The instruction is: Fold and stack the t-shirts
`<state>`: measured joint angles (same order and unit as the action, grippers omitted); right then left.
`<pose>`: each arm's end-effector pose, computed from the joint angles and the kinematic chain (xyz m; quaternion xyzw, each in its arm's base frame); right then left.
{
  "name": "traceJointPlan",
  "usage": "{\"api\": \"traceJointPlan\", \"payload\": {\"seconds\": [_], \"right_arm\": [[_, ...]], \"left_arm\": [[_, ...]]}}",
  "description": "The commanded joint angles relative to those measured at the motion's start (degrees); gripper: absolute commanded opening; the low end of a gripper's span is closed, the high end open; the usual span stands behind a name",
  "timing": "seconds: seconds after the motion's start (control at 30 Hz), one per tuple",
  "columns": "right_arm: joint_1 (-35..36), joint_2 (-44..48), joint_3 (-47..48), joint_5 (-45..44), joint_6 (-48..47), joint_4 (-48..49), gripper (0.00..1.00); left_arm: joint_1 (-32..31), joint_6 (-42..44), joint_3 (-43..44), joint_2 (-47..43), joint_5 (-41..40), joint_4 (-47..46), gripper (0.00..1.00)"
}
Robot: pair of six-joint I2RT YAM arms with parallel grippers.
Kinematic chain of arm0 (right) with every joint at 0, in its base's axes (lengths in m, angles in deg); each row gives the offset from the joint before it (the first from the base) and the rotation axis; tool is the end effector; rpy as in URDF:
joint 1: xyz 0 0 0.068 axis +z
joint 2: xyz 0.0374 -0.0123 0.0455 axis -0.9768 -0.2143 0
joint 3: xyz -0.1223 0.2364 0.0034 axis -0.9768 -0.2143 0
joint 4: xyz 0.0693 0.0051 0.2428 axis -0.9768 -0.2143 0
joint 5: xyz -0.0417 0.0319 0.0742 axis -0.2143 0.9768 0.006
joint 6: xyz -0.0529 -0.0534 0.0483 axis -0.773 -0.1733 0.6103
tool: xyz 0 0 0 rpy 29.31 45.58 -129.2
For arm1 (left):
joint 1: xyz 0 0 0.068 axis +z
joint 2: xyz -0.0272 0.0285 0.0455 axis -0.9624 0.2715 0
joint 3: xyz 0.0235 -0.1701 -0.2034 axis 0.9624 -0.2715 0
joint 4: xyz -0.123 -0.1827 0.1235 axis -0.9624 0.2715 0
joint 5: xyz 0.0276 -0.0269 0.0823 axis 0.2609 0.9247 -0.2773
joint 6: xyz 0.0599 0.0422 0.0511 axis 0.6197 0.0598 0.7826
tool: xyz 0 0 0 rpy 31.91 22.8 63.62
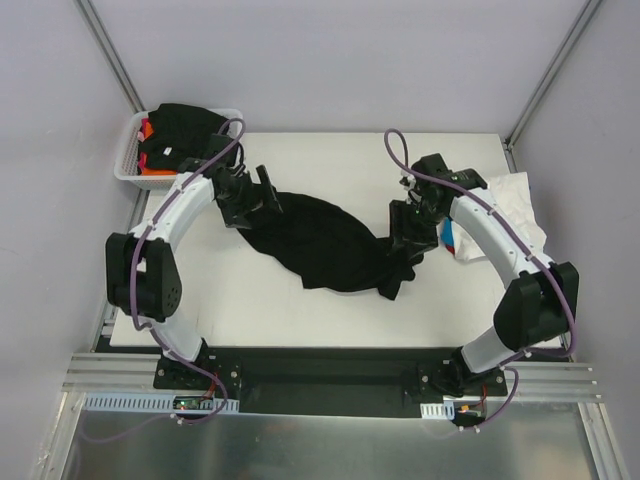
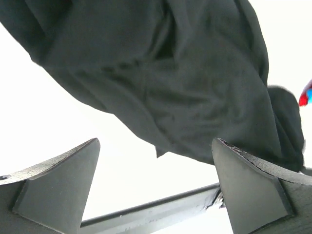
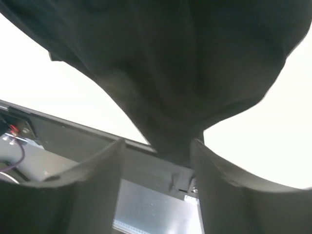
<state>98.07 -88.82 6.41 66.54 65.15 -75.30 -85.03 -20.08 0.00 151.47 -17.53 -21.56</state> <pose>0.2899 0.1288 0.2527 -0.1859 0.9566 0.1542 0.1629 0.3762 -0.0966 0.2346 -0.1301 0.9367 -0.2443 0.2142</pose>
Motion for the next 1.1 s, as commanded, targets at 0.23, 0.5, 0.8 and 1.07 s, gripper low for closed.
{"api": "traceJointPlan", "payload": {"seconds": [0.23,0.5,0.8,1.07], "right_arm": [[2.30,6.73,4.20,0.51,2.83,-3.90,0.34],[7.94,3.36,-3.56,5.71,3.01,-0.91,0.45],[10.67,2.74,-6.98,8.00,1.59,-3.30,0.52],[11.02,9.42,-22.62,8.87,4.14,5.57,0.58]], "left_arm": [[-4.94,-0.40,-10.00,-9.38,-0.71,0.49,0.74],[-6.35,-0.49,-9.04,-3.58,-0.09,0.22,0.47],[-7.32,-0.93,-13.78,-1.72,2.99,0.40,0.71],[-11.18,-1.72,-19.50,-5.33,3.25,-0.31,0.72]]}}
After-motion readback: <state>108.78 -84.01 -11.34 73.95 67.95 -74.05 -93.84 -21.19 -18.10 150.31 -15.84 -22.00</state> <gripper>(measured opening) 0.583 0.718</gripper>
